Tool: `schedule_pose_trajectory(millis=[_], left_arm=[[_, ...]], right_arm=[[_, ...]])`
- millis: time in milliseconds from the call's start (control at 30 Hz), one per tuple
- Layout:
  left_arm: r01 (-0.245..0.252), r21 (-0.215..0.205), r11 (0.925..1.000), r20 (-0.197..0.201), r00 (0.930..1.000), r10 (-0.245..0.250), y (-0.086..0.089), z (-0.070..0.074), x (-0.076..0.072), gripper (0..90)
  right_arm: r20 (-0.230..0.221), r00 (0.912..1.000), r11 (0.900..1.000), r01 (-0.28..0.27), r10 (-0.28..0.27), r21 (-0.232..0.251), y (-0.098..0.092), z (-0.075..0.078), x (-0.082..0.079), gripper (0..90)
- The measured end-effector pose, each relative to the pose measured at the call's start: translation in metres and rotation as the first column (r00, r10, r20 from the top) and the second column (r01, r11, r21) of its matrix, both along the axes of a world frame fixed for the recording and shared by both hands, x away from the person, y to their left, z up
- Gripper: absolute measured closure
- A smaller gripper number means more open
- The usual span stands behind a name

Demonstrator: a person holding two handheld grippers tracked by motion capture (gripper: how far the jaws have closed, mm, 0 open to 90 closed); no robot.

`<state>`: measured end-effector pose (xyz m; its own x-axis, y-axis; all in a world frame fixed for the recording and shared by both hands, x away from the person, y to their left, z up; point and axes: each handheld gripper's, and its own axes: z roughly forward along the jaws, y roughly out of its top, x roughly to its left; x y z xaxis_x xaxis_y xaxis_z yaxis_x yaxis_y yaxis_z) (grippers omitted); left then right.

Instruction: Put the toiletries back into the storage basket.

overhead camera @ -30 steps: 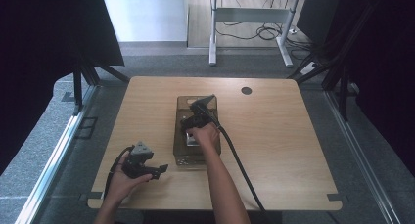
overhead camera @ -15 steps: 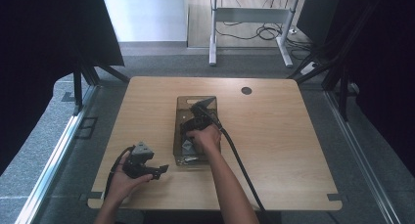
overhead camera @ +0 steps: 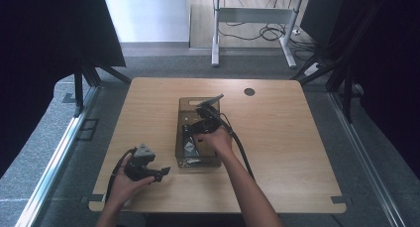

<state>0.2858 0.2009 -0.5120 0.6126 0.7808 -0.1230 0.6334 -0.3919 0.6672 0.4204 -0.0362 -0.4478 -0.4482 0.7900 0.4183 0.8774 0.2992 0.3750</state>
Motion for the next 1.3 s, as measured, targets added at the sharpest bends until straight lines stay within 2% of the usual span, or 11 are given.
schedule_pose_trajectory(millis=[33, 133, 233, 300, 567, 700, 833, 967, 1067, 1267, 1300], left_arm=[[0.001, 0.003, 1.0, 0.001, 1.0, -0.001, 0.0, 0.0, 0.0, 21.6], [-0.007, 0.009, 0.9999, -0.001, 1.0, 0.007, 0.0, -0.001, 0.0, 21.6], [-0.012, 0.013, 0.9998, 0.004, 0.9999, 0.012, 0.002, -0.001, -0.001, 21.6], [-0.018, 0.016, 0.9997, 0.006, 0.9998, 0.018, 0.002, -0.001, -0.001, 21.6], [-0.021, 0.039, 0.999, 0.013, 0.9997, 0.021, 0.001, -0.001, -0.003, 21.6], [-0.022, 0.043, 0.9988, 0.013, 0.9997, 0.022, 0.001, -0.001, -0.005, 21.5], [-0.033, 0.045, 0.9985, 0.018, 0.9993, 0.032, 0.002, -0.002, -0.005, 21.5], [-0.047, 0.047, 0.9978, 0.02, 0.9987, 0.046, 0.003, -0.004, -0.005, 21.6], [-0.052, 0.05, 0.9974, 0.024, 0.9984, 0.051, 0.004, -0.005, -0.005, 21.6], [-0.058, 0.06, 0.9965, 0.03, 0.998, 0.056, 0.004, -0.005, -0.006, 21.6], [-0.062, 0.061, 0.9962, 0.031, 0.9977, 0.06, 0.004, -0.005, -0.006, 21.6]], right_arm=[[0.025, 0.9994, 1.0, -0.023, 0.023, 0.001, -0.002, 0.002, -0.002, 37.3], [0.048, 0.9978, 0.999, -0.046, 0.046, -0.006, -0.003, 0.003, -0.004, 35.6], [0.106, 0.9865, 0.992, -0.122, 0.125, -0.028, -0.01, 0.008, -0.012, 34.3], [0.116, 0.9848, 0.992, -0.126, 0.129, -0.031, -0.012, 0.009, -0.015, 34.3], [0.261, 0.9468, 0.981, -0.193, 0.187, -0.003, -0.057, 0.023, -0.042, 34.4], [0.33, 0.9315, 0.983, -0.178, 0.152, 0.051, -0.09, 0.024, -0.056, 34.5], [0.384, 0.9141, 0.983, -0.17, 0.131, 0.068, -0.119, 0.02, -0.069, 34.5], [0.411, 0.9086, 0.987, -0.126, 0.073, 0.103, -0.152, 0.01, -0.081, 34.5], [0.435, 0.8994, 0.988, -0.101, 0.039, 0.121, -0.174, 0.0, -0.088, 34.9], [0.463, 0.886, 0.995, -0.063, 0.018, 0.083, -0.21, -0.024, -0.098, 35.7], [0.458, 0.8888, 0.995, -0.056, 0.011, 0.086, -0.213, -0.027, -0.099, 35.7]])
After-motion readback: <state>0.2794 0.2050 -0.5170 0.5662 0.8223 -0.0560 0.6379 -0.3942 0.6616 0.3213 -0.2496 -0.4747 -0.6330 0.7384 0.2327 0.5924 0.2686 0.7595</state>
